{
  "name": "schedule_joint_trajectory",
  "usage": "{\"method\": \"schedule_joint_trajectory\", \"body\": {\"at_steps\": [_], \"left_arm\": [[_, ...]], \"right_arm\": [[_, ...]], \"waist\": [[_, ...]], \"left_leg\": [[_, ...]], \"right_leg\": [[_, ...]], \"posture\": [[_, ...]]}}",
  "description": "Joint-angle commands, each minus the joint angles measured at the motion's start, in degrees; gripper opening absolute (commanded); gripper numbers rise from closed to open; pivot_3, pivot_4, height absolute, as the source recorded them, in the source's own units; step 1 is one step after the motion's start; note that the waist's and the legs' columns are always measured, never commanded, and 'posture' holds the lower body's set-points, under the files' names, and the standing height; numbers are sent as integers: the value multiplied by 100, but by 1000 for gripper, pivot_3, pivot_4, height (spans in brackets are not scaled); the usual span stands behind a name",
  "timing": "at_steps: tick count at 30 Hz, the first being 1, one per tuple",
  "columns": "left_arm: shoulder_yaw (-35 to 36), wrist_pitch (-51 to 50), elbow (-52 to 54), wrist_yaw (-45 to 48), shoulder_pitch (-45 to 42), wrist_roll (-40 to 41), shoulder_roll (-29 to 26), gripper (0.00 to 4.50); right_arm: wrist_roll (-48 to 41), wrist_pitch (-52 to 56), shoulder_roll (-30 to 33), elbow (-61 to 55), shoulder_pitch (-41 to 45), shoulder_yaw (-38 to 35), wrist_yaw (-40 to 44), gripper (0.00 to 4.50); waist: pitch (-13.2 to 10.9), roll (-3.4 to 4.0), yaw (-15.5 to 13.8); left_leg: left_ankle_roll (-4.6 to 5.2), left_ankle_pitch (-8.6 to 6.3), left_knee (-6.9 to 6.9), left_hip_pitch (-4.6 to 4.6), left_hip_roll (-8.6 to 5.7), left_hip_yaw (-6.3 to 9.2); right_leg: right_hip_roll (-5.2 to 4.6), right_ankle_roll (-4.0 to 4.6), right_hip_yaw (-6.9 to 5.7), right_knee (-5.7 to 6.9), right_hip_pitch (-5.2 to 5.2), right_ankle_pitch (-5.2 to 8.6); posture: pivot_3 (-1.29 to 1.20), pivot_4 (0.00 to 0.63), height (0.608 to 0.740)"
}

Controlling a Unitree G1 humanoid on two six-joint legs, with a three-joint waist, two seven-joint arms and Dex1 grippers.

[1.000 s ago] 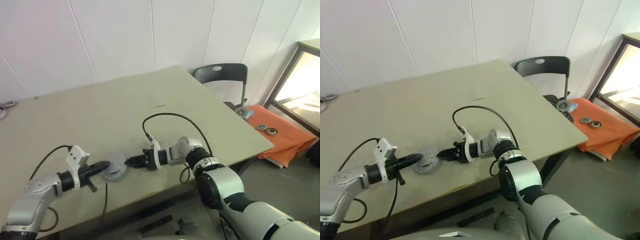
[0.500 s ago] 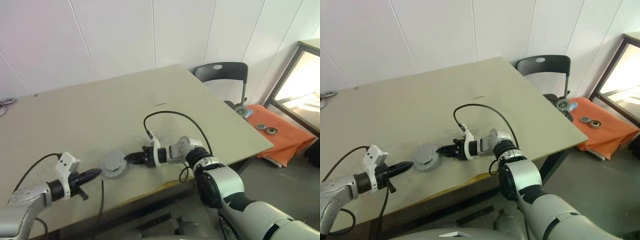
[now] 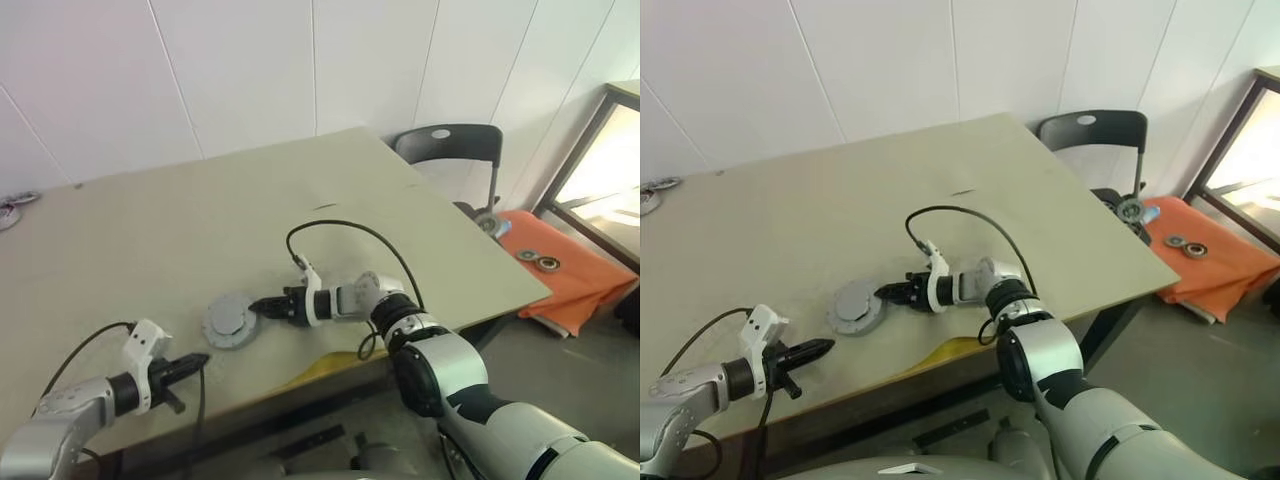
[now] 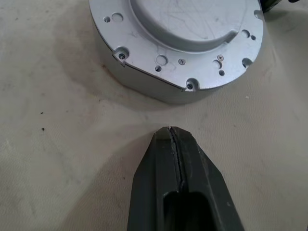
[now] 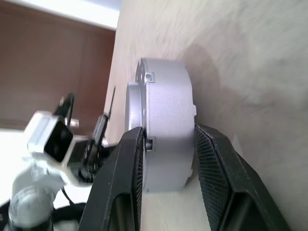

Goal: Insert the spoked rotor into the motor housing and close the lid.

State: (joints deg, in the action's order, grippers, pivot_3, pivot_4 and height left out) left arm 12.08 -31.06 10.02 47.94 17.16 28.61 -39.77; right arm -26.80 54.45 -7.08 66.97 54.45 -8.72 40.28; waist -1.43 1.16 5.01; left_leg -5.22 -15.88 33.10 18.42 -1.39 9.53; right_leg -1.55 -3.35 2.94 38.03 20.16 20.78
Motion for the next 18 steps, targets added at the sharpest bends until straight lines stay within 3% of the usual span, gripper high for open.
{"method": "schedule_joint_trajectory", "body": {"at_steps": [1, 4, 8, 12, 18], "left_arm": [[23, 23, 40, 11, -63, -58, -37, 0], [16, 38, 30, 8, -76, -76, -13, 0], [22, 48, 26, 14, -75, -95, 2, 0], [32, 57, 12, 7, -86, -111, 10, 0], [56, 30, 24, 15, -148, -96, 12, 0]], "right_arm": [[202, -173, -412, 339, -205, -167, -1032, 1336], [227, -120, -411, 319, -234, -120, -981, 1336], [-134, -93, -400, 419, -234, -626, -1494, 1336], [-35, -227, -318, 446, -300, -618, -1993, 1336], [205, 276, -231, 224, -290, 27, -1077, 1336]], "waist": [[-6, -10, -38], [-8, -14, -70], [-7, -14, -95], [-4, -11, -106], [-5, -10, -95]], "left_leg": [[-1, 0, 0, -2, 0, 0], [-3, -2, 1, -5, 0, 3], [0, 0, 1, -8, 0, 3], [1, 1, 1, -7, 0, 3], [0, 0, 5, -5, -3, 1]], "right_leg": [[0, 1, 0, 0, 0, 0], [0, 1, 0, 0, 8, -1], [0, 3, 0, 0, 10, -2], [-1, 4, -1, 0, 9, -3], [-4, 4, 0, 0, 10, -3]], "posture": [[0, 0, 740], [0, 0, 740], [0, 0, 740], [0, 0, 740], [0, 0, 740]]}}
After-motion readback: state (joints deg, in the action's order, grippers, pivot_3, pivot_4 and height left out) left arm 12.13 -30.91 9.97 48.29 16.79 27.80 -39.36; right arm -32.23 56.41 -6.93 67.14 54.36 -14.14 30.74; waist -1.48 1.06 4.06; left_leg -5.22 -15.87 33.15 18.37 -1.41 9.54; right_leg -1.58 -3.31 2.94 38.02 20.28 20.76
